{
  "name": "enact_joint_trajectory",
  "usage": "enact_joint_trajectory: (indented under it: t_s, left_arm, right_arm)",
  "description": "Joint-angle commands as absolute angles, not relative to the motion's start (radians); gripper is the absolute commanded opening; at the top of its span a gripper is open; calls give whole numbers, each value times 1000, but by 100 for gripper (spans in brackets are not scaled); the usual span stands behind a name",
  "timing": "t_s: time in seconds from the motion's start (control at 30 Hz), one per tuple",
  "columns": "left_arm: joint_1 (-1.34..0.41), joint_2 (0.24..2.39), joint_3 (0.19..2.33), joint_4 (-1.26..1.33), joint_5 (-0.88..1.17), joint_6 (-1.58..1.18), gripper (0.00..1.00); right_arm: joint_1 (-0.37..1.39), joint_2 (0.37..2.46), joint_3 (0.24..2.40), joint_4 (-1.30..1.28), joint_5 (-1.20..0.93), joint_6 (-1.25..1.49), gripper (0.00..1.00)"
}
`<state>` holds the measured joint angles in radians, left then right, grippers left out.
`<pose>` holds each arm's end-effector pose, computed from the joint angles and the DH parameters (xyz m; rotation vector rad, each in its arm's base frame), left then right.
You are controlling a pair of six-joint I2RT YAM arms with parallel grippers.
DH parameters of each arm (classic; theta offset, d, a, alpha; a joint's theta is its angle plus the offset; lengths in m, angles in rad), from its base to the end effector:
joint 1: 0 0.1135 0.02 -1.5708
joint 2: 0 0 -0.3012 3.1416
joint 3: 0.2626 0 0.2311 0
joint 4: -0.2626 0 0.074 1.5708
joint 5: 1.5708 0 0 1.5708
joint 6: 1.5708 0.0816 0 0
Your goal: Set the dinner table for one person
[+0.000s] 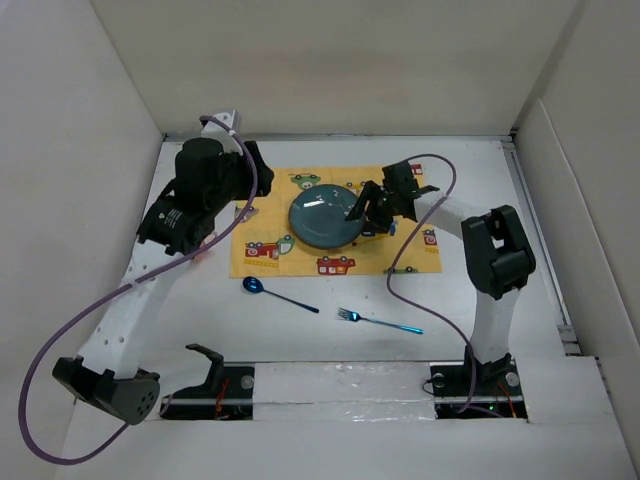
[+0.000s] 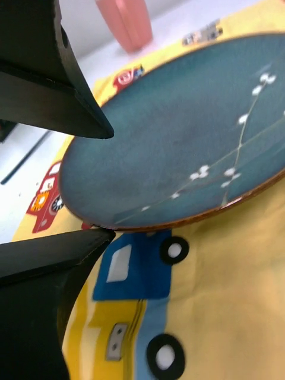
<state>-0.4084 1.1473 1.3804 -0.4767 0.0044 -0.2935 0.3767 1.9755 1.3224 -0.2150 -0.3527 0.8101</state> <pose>0.2298 -0.0998 0.4605 0.1090 1.8399 -0.4992 0.4077 0.1916 0.1875 0.3931 2.5752 0.9169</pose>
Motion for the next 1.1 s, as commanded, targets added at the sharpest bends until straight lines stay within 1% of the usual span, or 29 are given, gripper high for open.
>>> enact_joint_trajectory:
  t_s: [0.0, 0.03, 0.07, 0.13, 0.2, 0.23, 0.27, 0.3, 0.33, 0.37, 0.4, 0.47, 0.5, 0.53, 0.57, 0.6, 0.67, 0.7, 0.73, 0.77, 0.8, 0.83, 0.87, 0.9, 0.93, 0.97, 1.03, 1.07]
  left_arm:
    - [-403, 1141, 1506, -460, -61, -226, 43]
    - [-403, 1146, 1522, -466, -66, -224, 33]
    - [-403, 1153, 1535, -471, -83, -225, 16]
    - [-403, 1161, 1577, -483, -107, -239, 0]
    - [-403, 1160, 1606, -491, -136, -252, 0]
    - [-403, 1158, 1615, -498, -144, -270, 0]
    - [-403, 1148, 1621, -502, -156, -284, 0]
    - [-403, 1138, 1621, -503, -156, -308, 0]
    - [-403, 1123, 1612, -500, -150, -357, 0]
    - [-403, 1089, 1596, -494, -126, -388, 6]
    - [-403, 1068, 1544, -482, -109, -418, 12]
    - [-403, 988, 1470, -442, -54, -503, 24]
    - [-403, 962, 1400, -427, -37, -523, 27]
    - [-403, 916, 1344, -410, -26, -560, 32]
    - [-403, 896, 1344, -408, -31, -572, 34]
    - [-403, 884, 1319, -411, -35, -581, 36]
    - [-403, 858, 1330, -442, -55, -592, 41]
    - [-403, 857, 1360, -457, -60, -595, 42]
    - [-403, 856, 1379, -484, -63, -598, 43]
    - [-403, 854, 1399, -494, -63, -598, 46]
    - [-403, 853, 1431, -502, -61, -606, 47]
    - [-403, 853, 1449, -527, -60, -610, 48]
    - [-403, 853, 1468, -538, -55, -615, 51]
    - [-403, 853, 1503, -552, -52, -615, 52]
    - [-403, 854, 1517, -583, -52, -612, 53]
    - [-403, 856, 1534, -600, -60, -611, 53]
    - [-403, 856, 1566, -639, -60, -604, 53]
    - [-403, 854, 1574, -649, -60, -603, 53]
  right_arm:
    - [391, 1889, 1390, -386, -137, 726, 68]
    - [391, 1878, 1390, -417, -109, 710, 68]
    - [391, 1862, 1387, -428, -88, 704, 68]
    - [382, 1815, 1378, -452, -37, 687, 68]
    - [373, 1780, 1365, -466, -5, 677, 66]
    - [373, 1748, 1365, -485, 30, 660, 62]
    - [373, 1732, 1373, -494, 46, 646, 55]
    - [386, 1714, 1377, -502, 69, 631, 25]
    - [399, 1675, 1376, -476, 61, 585, 10]
    - [431, 1649, 1367, -433, 37, 553, 0]
    - [449, 1629, 1327, -308, -85, 531, 0]
    - [497, 1592, 1277, -146, -204, 489, 0]
    - [543, 1601, 1266, -87, -310, 480, 0]
    - [589, 1647, 1294, 30, -396, 474, 1]
    - [589, 1679, 1295, 31, -397, 462, 1]
    - [636, 1718, 1322, 41, -464, 454, 10]
    - [681, 1799, 1429, 67, -538, 411, 17]
    - [701, 1880, 1469, 67, -601, 402, 26]
    - [734, 1914, 1511, 86, -618, 403, 29]
    - [751, 1946, 1555, 116, -626, 417, 33]
    - [767, 2003, 1572, 156, -617, 435, 42]
    - [793, 2032, 1594, 213, -617, 458, 46]
    - [804, 2064, 1661, 221, -615, 469, 50]
    - [813, 2100, 1701, 221, -617, 475, 56]
    - [824, 2170, 1745, 212, -614, 479, 59]
    - [834, 2202, 1834, 206, -614, 477, 60]
    - [860, 2306, 1925, 148, -585, 465, 67]
    - [874, 2341, 1971, 128, -574, 459, 68]
